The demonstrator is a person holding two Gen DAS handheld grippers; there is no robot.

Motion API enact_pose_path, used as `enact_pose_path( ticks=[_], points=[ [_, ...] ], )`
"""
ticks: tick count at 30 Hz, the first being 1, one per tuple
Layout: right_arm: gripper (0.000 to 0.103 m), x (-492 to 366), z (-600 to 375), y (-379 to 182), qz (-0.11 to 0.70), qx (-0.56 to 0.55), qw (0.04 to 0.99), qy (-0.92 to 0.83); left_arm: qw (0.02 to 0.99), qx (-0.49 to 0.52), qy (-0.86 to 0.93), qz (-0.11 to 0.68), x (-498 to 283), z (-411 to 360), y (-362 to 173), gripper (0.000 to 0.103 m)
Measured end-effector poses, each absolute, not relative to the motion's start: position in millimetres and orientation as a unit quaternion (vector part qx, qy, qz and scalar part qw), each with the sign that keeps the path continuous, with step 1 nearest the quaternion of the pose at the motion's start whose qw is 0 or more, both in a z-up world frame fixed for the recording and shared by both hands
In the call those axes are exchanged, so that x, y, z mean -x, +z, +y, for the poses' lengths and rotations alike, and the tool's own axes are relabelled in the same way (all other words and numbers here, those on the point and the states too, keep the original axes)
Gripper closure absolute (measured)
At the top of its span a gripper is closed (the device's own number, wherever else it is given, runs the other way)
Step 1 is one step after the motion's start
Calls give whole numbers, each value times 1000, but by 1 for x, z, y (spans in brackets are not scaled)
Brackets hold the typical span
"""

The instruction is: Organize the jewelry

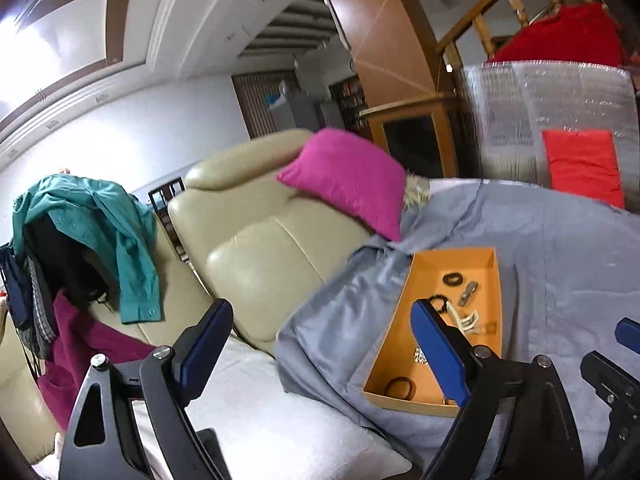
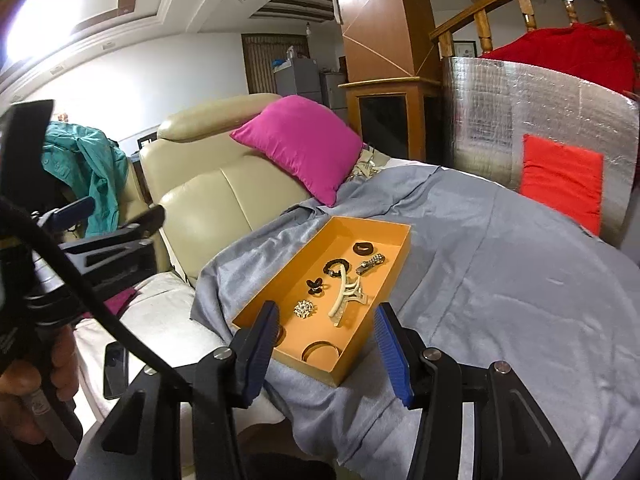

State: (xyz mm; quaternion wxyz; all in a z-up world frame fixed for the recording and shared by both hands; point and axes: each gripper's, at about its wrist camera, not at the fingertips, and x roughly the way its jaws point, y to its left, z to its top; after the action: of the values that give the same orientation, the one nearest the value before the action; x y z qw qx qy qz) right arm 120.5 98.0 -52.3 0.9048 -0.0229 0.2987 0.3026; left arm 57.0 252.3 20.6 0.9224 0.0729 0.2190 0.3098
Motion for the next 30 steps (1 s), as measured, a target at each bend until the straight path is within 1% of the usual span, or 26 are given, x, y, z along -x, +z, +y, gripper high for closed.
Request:
enact_pose_path(
  ticks=[14, 19, 30],
  points=[
    [46, -56, 94, 1, 289, 22, 909, 299, 936, -67, 298, 175, 19, 241, 64, 10],
    [43, -39, 98, 8, 287, 32, 910, 298, 936, -67, 304, 166, 40, 239, 69, 3],
    [43, -27, 100, 8, 294, 34, 908, 298, 936, -77, 294, 176, 57, 236, 65, 3]
  ],
)
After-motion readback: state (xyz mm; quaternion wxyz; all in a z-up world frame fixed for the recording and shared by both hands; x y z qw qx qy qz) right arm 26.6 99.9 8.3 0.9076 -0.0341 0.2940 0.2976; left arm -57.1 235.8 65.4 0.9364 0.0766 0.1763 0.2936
